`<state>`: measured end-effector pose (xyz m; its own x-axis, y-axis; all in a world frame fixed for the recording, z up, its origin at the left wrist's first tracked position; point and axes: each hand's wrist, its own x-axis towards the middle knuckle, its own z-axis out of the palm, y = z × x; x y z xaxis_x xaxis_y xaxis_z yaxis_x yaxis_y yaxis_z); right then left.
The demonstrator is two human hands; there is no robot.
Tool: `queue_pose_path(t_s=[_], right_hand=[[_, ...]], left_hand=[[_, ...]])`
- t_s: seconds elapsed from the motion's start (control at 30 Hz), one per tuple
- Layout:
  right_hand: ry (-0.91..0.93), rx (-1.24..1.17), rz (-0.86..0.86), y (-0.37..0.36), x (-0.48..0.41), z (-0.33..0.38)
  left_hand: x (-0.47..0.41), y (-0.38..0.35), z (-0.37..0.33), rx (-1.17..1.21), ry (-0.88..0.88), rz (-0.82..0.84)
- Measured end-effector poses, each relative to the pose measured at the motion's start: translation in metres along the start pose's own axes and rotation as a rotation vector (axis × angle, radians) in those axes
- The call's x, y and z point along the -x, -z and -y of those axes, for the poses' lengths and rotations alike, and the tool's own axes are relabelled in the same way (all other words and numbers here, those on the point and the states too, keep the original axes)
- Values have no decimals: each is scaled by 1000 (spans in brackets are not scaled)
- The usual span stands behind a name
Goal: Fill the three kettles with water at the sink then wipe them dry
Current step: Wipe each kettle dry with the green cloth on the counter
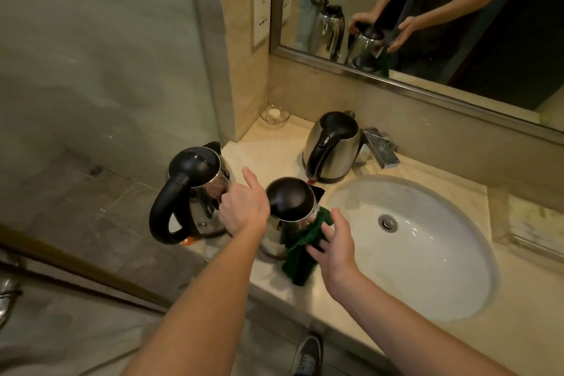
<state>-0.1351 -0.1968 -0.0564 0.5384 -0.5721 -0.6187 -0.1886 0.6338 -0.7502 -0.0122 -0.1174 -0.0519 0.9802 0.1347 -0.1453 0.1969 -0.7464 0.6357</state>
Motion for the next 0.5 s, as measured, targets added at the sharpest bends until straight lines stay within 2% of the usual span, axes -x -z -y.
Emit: queue_pose_path(t_s=[0.3,0.5], right_hand=[[49,23,-21,-30,-4,-2],[50,37,-25,-37,-31,16]], left_hand=[[13,5,4,152,273,-64],[4,-8,-14,189,298,-89]])
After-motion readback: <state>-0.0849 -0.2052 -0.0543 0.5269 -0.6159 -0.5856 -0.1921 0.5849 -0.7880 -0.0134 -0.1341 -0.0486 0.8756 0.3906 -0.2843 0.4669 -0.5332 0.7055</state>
